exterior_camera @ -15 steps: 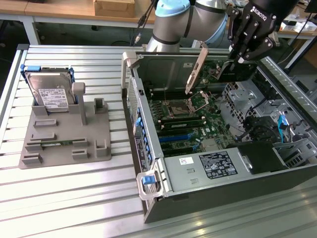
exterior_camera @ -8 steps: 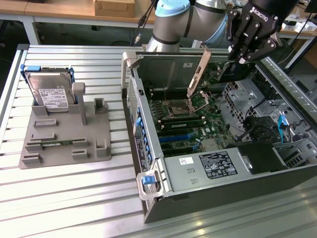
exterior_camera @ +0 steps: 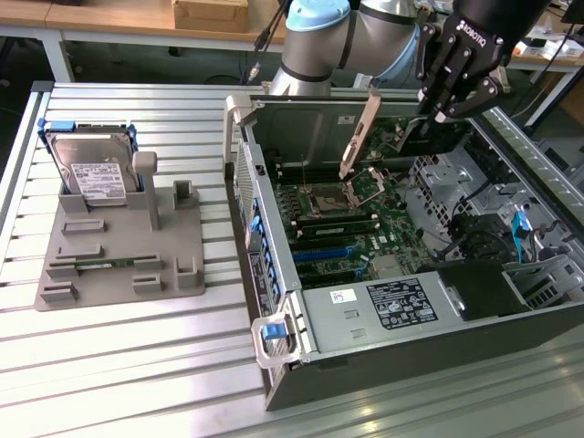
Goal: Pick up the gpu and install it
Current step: 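Insert the gpu into the slot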
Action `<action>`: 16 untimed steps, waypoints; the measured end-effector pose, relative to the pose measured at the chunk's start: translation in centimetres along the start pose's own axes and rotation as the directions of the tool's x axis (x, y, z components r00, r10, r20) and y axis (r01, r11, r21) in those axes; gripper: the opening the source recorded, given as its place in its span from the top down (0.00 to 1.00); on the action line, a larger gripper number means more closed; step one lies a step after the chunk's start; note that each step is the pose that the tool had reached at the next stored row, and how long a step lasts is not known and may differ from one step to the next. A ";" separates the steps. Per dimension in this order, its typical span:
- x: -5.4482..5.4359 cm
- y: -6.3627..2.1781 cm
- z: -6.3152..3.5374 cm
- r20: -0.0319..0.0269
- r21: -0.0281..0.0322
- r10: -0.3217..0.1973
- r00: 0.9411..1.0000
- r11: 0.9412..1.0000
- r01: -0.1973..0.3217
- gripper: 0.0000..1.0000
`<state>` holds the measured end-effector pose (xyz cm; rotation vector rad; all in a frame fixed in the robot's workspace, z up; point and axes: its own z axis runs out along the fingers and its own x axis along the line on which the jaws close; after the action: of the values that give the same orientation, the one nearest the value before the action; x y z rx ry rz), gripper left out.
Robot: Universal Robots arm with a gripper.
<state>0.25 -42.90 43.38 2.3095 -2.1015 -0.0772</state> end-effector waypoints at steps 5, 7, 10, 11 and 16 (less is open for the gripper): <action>0.0 -0.01 0.13 0.000 0.000 0.000 1.000 1.000 0.000 0.74; 0.0 -0.01 0.21 0.000 0.000 0.000 1.000 1.000 0.000 0.74; 0.0 -0.01 0.27 0.000 0.000 0.000 1.000 1.000 0.000 0.74; 0.0 -0.01 0.30 0.000 0.000 0.000 1.000 1.000 0.000 0.74; 0.0 -0.02 0.46 0.000 0.000 0.000 1.000 1.000 0.000 0.74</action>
<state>0.25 -42.91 42.91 2.3095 -2.1016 -0.0773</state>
